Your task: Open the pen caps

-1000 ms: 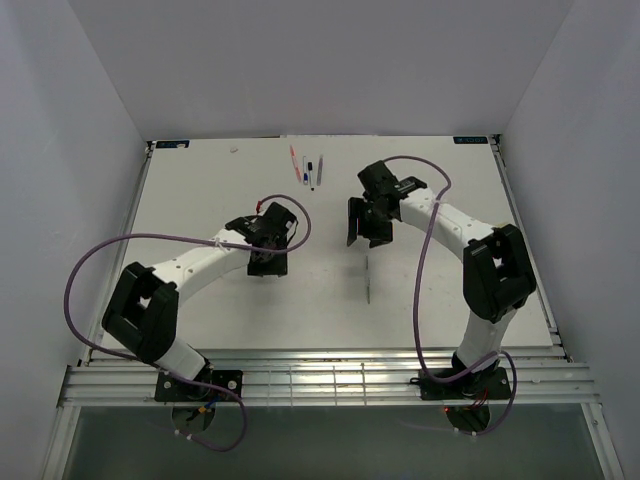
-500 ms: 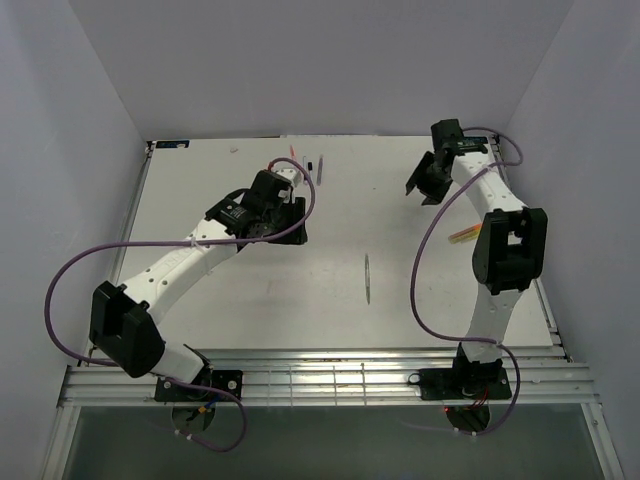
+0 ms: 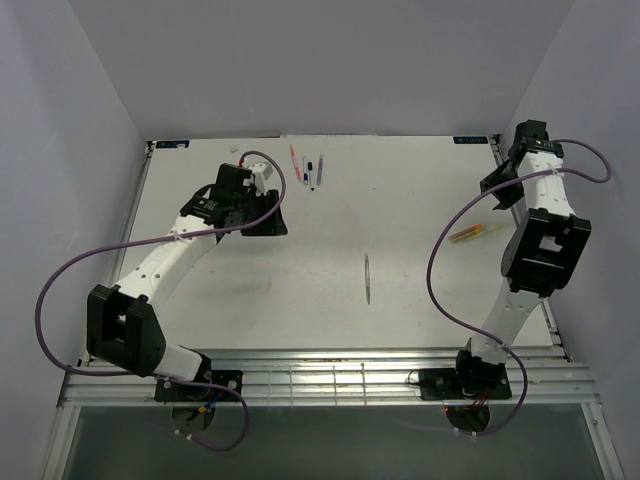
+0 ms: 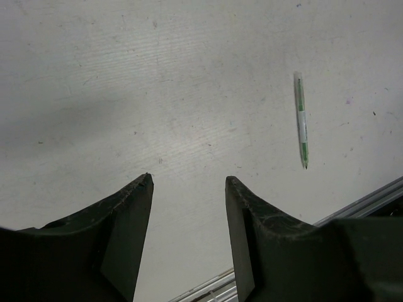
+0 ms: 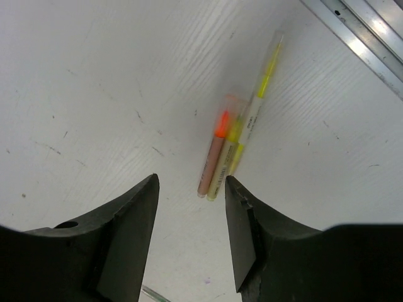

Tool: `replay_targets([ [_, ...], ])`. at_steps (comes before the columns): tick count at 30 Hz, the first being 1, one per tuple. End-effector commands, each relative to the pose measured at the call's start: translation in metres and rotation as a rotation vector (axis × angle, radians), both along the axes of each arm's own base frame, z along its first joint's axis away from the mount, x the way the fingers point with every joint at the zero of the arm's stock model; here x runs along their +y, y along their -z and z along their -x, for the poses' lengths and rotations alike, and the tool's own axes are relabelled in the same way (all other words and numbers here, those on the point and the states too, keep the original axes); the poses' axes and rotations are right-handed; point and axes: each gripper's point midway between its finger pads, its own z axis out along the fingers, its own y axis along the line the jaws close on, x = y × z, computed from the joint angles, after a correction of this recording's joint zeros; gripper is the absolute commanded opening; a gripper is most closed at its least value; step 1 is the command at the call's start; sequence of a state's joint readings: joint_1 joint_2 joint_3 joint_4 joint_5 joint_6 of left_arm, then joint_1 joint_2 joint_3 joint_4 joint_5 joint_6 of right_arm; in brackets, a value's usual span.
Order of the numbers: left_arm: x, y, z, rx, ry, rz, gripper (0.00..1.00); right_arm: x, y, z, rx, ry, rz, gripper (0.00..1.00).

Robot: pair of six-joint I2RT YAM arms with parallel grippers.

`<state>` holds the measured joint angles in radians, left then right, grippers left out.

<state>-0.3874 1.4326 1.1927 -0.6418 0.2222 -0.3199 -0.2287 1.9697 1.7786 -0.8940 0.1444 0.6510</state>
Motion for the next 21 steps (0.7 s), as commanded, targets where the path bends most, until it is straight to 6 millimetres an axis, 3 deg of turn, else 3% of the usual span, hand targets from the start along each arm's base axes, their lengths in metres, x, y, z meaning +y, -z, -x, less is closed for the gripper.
replay_targets([
  [1, -0.009, -0.014, 0.002, -0.050, 0.074, 0.045, 0.60, -0.008, -0.006, 0.002, 0.009, 0.018, 0.036, 0.53],
  [13, -0.018, 0.005, 0.009, 0.006, 0.118, 0.079, 0.60, -0.043, 0.027, 0.011, 0.132, 0.102, 0.149, 0.56],
  [21, -0.021, 0.015, 0.011, 0.034, 0.123, 0.090, 0.60, -0.050, 0.045, 0.009, 0.108, 0.167, 0.178, 0.56],
])
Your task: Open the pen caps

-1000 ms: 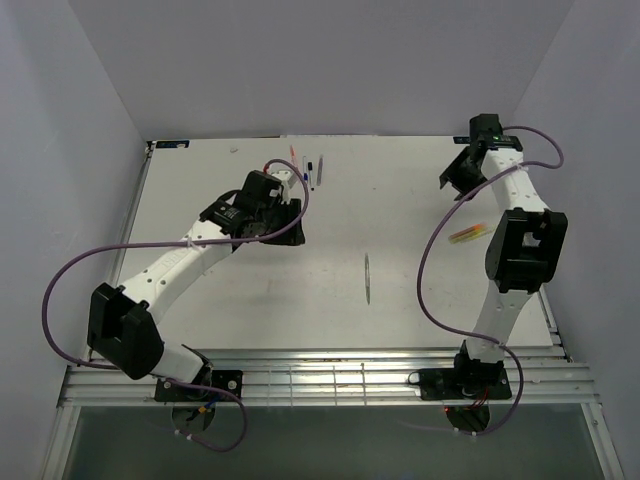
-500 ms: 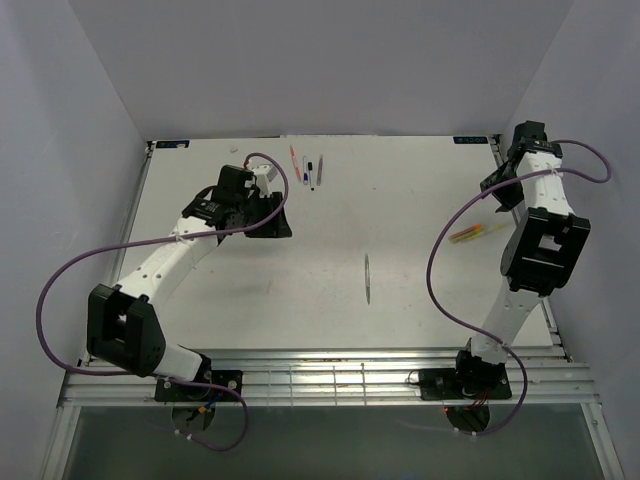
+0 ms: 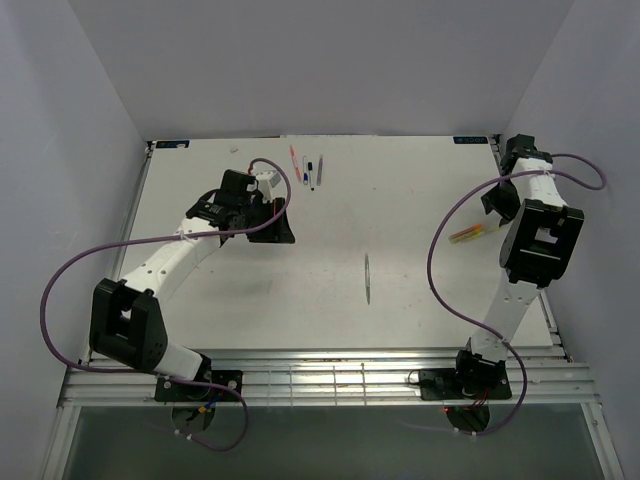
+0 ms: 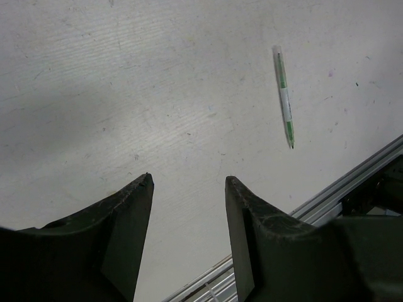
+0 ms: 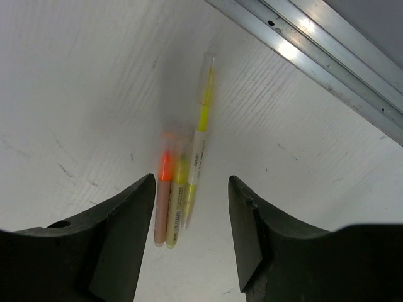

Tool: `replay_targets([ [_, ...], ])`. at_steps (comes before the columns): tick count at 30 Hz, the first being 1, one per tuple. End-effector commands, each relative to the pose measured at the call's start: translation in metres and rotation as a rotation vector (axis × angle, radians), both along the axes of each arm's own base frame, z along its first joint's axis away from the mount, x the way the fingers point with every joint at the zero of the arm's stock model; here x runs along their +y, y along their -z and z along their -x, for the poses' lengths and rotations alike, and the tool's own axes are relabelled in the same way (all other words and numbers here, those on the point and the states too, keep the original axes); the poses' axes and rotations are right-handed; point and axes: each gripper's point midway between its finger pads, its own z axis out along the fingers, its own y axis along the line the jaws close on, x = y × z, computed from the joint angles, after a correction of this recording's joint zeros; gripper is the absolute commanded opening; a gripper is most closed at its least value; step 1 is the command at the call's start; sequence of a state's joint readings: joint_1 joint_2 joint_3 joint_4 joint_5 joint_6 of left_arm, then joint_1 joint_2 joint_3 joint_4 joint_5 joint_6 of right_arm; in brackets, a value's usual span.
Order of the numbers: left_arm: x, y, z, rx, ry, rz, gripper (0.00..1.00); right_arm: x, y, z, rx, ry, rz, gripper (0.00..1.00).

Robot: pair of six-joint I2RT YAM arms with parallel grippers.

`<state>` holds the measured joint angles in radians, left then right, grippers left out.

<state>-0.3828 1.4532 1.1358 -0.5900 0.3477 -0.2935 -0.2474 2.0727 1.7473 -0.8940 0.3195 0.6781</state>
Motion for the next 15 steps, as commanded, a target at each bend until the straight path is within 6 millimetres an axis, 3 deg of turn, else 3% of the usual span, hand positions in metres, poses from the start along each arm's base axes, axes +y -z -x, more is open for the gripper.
replay_targets([
  [1, -0.007, -0.001, -0.001, -0.010, 0.025, 0.027, 0.60, -0.019, -0.009, -0.009, -0.058, 0.059, 0.087, 0.56],
  [11, -0.011, 0.004, -0.002, 0.029, 0.016, 0.052, 0.59, -0.030, -0.009, 0.003, -0.038, 0.157, 0.202, 0.56],
  [15, -0.011, 0.008, -0.001, 0.043, 0.013, 0.051, 0.59, -0.030, 0.004, 0.009, -0.002, 0.188, 0.204, 0.56],
])
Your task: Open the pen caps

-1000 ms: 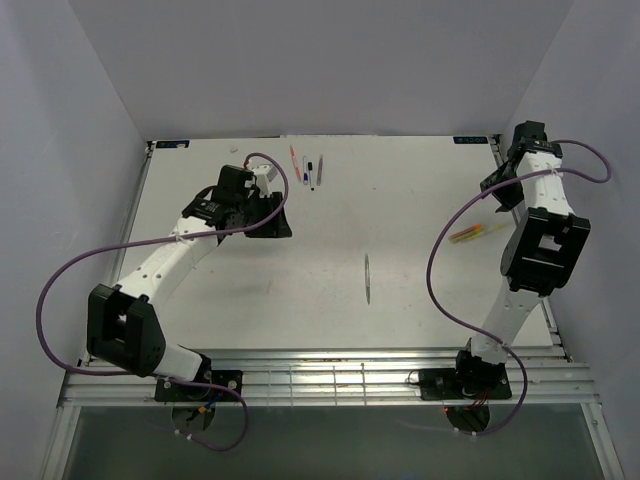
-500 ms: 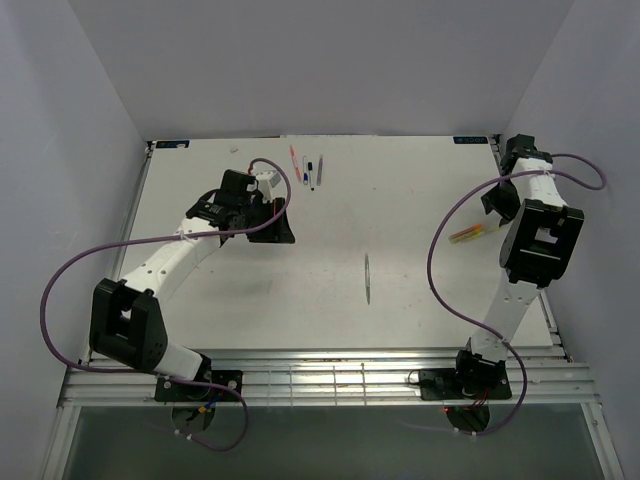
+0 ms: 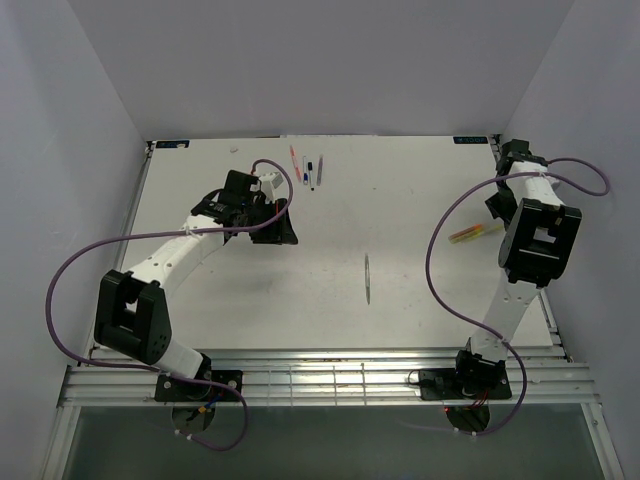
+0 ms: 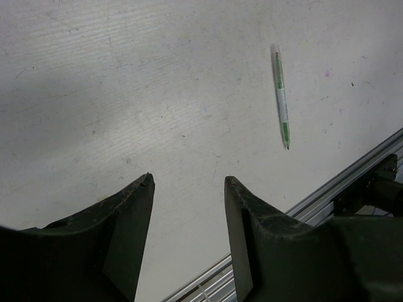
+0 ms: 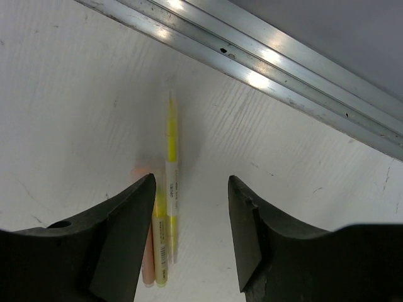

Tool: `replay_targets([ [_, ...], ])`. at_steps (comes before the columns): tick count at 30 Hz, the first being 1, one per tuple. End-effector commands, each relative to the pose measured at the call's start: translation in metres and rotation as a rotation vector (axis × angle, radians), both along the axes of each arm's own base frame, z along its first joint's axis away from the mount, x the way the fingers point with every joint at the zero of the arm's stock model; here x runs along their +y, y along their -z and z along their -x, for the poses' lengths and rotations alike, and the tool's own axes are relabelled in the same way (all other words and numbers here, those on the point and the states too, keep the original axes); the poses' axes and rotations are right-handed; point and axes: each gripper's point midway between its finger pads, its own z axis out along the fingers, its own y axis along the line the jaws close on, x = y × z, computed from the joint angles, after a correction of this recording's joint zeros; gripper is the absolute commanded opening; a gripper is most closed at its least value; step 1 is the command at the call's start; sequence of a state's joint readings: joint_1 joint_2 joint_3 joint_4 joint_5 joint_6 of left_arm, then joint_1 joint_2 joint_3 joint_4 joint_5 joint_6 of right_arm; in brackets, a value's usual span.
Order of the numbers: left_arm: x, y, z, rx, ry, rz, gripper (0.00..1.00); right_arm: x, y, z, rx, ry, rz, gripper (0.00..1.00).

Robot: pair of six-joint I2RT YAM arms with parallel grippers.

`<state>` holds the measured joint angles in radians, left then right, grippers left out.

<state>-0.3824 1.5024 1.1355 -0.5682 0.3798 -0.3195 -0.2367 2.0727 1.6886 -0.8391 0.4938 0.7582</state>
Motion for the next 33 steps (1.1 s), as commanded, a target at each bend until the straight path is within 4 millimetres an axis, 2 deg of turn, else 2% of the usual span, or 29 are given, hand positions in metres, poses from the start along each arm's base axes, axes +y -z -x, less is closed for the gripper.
replay_targets([
  [1, -0.004, -0.004, 0.001, -0.005, 0.010, 0.030, 0.59, -0.006, -0.003, 0.000, -0.024, 0.073, 0.053, 0.56],
  [9, -0.004, 0.000, 0.003, 0.008, -0.004, 0.035, 0.59, -0.006, 0.008, -0.011, -0.030, 0.069, 0.051, 0.55],
  [14, -0.004, 0.002, 0.001, 0.009, -0.008, 0.036, 0.59, -0.007, 0.018, -0.007, -0.016, 0.069, 0.061, 0.53],
  [25, -0.003, 0.009, 0.001, 0.024, -0.010, 0.033, 0.59, -0.007, 0.034, -0.014, 0.000, 0.049, 0.051, 0.49],
  [33, -0.001, 0.012, -0.002, 0.032, -0.015, 0.032, 0.59, -0.006, 0.045, -0.008, 0.014, 0.071, 0.031, 0.43],
])
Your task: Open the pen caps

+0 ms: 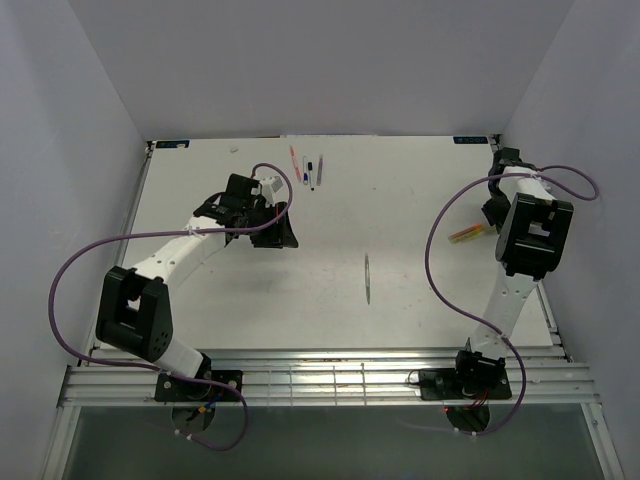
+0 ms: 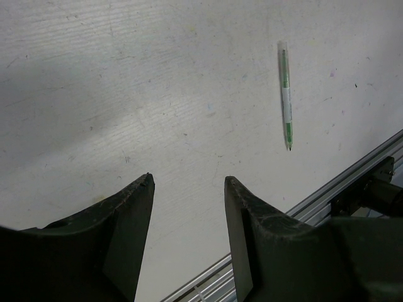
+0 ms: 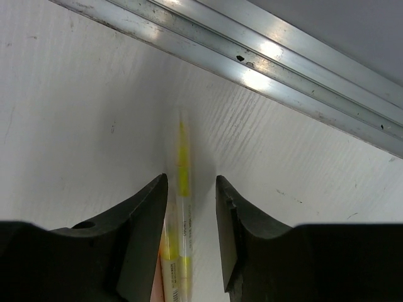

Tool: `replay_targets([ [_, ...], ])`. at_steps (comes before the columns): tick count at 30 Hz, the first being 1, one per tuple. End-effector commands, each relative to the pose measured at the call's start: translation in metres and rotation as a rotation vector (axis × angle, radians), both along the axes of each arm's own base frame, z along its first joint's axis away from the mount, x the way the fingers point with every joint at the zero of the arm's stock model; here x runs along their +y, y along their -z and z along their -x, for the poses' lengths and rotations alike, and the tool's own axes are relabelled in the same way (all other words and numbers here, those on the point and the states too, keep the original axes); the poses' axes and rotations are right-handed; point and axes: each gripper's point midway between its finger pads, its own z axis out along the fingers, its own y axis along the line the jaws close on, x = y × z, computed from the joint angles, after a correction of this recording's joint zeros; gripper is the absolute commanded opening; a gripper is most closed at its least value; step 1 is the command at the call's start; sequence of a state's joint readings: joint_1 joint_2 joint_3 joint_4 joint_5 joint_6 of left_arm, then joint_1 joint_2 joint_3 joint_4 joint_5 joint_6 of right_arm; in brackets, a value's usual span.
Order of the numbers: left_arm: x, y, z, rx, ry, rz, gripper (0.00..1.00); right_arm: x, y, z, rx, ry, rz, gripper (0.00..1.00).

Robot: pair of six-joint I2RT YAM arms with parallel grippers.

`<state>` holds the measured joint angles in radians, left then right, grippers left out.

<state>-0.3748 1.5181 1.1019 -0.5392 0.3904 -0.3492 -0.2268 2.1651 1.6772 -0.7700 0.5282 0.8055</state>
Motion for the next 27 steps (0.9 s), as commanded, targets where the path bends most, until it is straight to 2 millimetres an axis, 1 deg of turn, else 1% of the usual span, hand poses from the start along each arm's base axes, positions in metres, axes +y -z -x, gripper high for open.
replay_targets([
  [1, -0.002, -0.002, -0.003, -0.006, 0.007, 0.021, 0.59, -0.003, 0.008, 0.001, -0.004, 0.032, 0.009, 0.42],
  [9, -0.001, -0.003, -0.004, -0.017, 0.011, 0.014, 0.59, -0.004, 0.018, 0.017, 0.045, 0.025, 0.009, 0.38],
  [18, 0.000, -0.004, -0.002, -0.017, 0.008, 0.015, 0.59, -0.006, 0.019, 0.036, 0.081, 0.025, 0.015, 0.34],
  [27, 0.001, -0.005, 0.001, -0.022, 0.011, 0.020, 0.59, -0.006, 0.022, 0.055, 0.141, -0.010, 0.030, 0.28],
])
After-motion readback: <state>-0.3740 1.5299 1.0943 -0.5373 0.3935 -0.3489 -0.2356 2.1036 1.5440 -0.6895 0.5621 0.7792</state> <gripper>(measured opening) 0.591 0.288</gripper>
